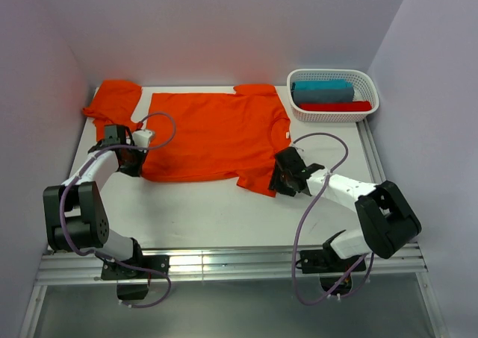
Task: Roll the t-shirts
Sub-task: Flatten the tshirt
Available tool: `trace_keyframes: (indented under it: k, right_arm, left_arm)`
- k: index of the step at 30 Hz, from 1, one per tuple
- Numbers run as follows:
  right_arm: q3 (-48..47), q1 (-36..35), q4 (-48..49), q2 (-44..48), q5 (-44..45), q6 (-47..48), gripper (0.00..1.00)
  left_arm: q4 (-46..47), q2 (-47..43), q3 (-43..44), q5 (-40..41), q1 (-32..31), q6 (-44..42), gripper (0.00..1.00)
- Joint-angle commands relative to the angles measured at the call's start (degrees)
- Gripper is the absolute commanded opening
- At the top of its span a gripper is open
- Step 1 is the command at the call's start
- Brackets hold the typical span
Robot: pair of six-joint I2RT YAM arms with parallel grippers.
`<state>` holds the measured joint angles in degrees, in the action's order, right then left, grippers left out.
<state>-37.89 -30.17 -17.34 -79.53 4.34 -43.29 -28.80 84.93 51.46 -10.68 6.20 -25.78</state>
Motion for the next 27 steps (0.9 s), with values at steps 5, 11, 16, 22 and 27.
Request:
trace_keyframes:
  k: [5, 11, 16, 22, 27]
  right_arm:
    - [2.29, -2.78, 2.66, -0.45, 3.39, -2.85, 0.47]
    - [3.17, -4.28, 3.28, -0.54, 4.1, -4.17, 0.2]
    - [3.35, -6.73, 1.0, 3.67, 6.46, -6.1, 0.0]
    - [5.28, -9.9, -4.36, 15.52, 8.58, -9.53, 0.0]
    - [9.14, -12.19, -9.81, 27.46, 9.9, -13.04, 0.0]
  left_arm:
    - [-0.3, -2.48, -1.63, -0.4, 0.31, -0.32, 0.0]
    - [0.41, -3.53, -3.38, 0.48, 0.22, -0.59, 0.0]
    - [1.46, -4.77, -5.4, 1.71, 0.22, -0.94, 0.0]
    - [2.08, -6.96, -7.34, 2.59, 0.22, -1.38, 0.0]
    - [2.87, -9.42, -8.92, 3.73, 0.31, -1.9, 0.0]
